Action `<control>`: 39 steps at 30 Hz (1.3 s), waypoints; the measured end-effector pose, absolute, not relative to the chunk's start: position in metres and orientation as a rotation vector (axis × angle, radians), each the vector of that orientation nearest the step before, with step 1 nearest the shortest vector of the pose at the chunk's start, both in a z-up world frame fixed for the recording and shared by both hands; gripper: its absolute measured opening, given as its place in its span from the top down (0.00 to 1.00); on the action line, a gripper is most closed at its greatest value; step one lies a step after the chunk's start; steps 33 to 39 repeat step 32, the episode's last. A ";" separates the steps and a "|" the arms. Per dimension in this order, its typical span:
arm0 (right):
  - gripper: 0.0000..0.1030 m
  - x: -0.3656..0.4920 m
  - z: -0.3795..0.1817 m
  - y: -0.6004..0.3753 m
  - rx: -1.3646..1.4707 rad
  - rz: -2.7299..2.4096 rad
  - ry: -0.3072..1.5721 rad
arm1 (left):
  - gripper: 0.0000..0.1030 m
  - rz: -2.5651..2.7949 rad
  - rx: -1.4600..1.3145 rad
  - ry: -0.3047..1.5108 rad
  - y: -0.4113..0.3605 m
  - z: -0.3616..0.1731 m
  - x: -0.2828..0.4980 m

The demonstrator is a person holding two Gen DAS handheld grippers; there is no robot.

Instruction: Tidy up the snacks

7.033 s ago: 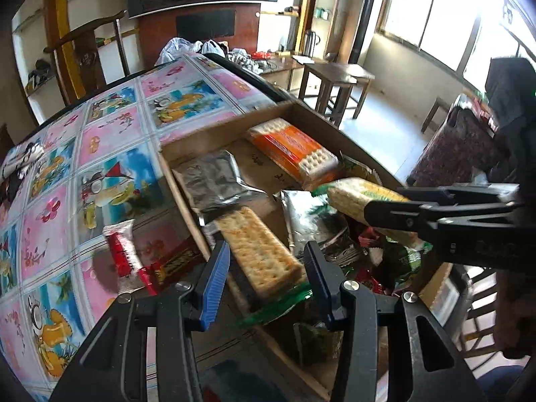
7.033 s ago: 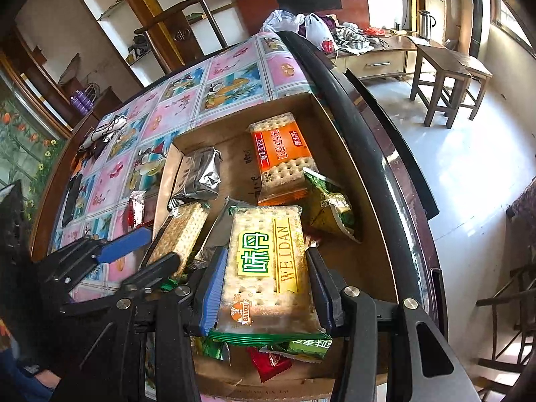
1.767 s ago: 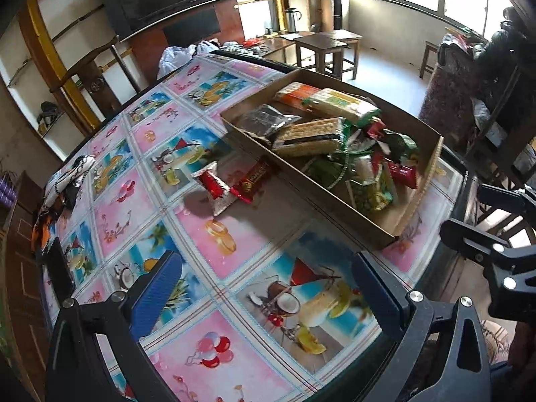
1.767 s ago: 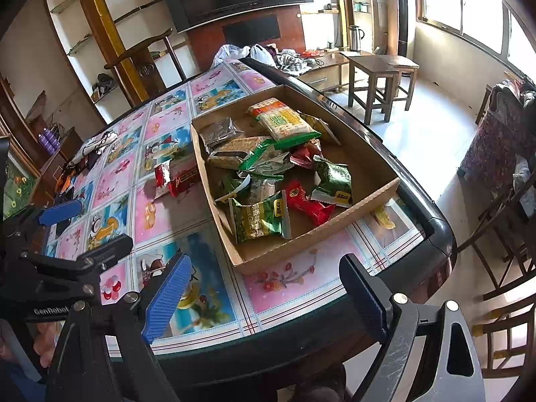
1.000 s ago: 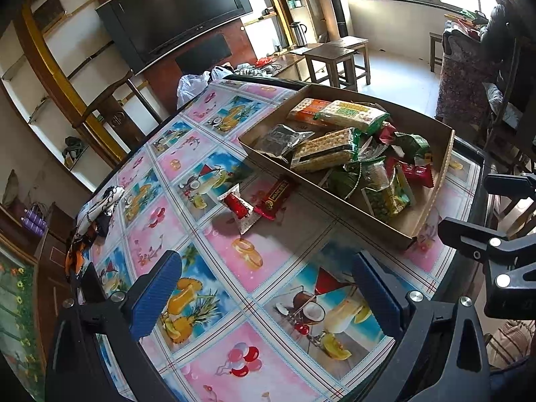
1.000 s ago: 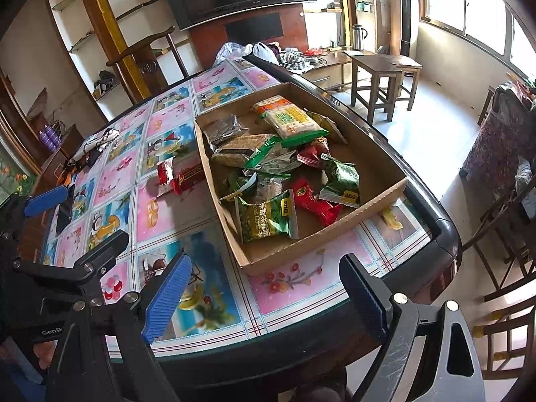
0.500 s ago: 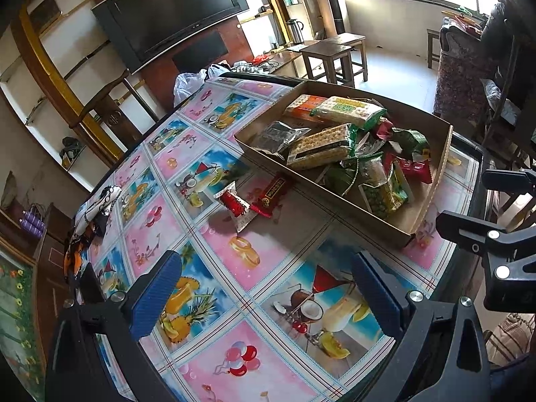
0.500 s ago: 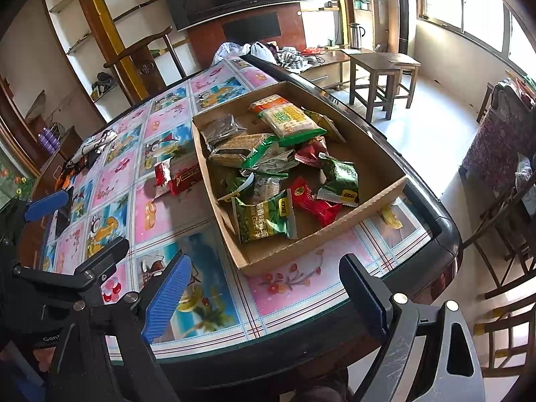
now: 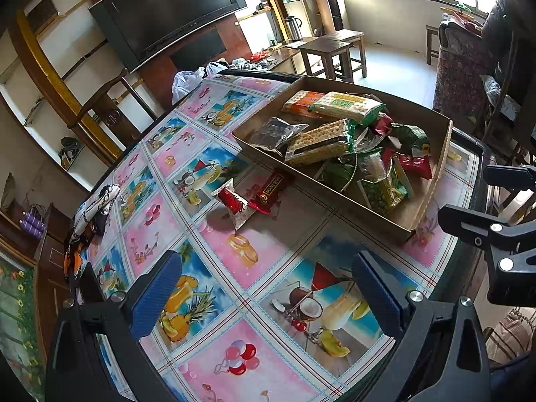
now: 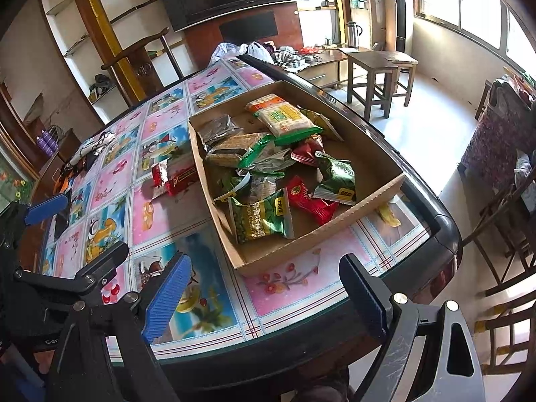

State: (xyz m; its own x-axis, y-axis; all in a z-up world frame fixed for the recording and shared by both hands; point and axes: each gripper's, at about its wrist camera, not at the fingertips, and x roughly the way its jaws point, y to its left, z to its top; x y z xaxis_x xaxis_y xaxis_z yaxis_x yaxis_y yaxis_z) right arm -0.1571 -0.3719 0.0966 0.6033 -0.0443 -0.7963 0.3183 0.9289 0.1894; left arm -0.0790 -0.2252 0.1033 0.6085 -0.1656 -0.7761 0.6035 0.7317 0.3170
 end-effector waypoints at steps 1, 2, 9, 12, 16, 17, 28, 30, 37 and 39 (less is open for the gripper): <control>0.10 -0.157 0.097 -0.372 0.329 -0.214 0.903 | 0.02 -0.479 0.606 0.802 -0.225 0.103 -0.079; 0.10 -0.157 0.097 -0.372 0.329 -0.214 0.902 | 0.02 -0.480 0.605 0.803 -0.225 0.103 -0.079; 0.10 -0.158 0.096 -0.373 0.333 -0.218 0.900 | 0.02 -0.493 0.608 0.808 -0.225 0.101 -0.081; 0.10 -0.158 0.095 -0.374 0.334 -0.217 0.903 | 0.02 -0.500 0.614 0.809 -0.226 0.102 -0.081; 0.10 -0.158 0.095 -0.373 0.332 -0.218 0.902 | 0.02 -0.503 0.612 0.815 -0.224 0.101 -0.079; 0.10 -0.158 0.095 -0.373 0.333 -0.218 0.903 | 0.02 -0.502 0.613 0.814 -0.225 0.102 -0.080; 0.10 -0.158 0.096 -0.371 0.340 -0.207 0.899 | 0.02 -0.566 0.595 0.863 -0.225 0.094 -0.080; 0.10 -0.158 0.096 -0.370 0.337 -0.209 0.894 | 0.02 -0.551 0.594 0.858 -0.223 0.094 -0.080; 0.10 -0.156 0.096 -0.370 0.339 -0.211 0.893 | 0.02 -0.547 0.590 0.860 -0.221 0.095 -0.078; 0.10 -0.156 0.096 -0.370 0.339 -0.211 0.893 | 0.02 -0.547 0.590 0.860 -0.221 0.095 -0.078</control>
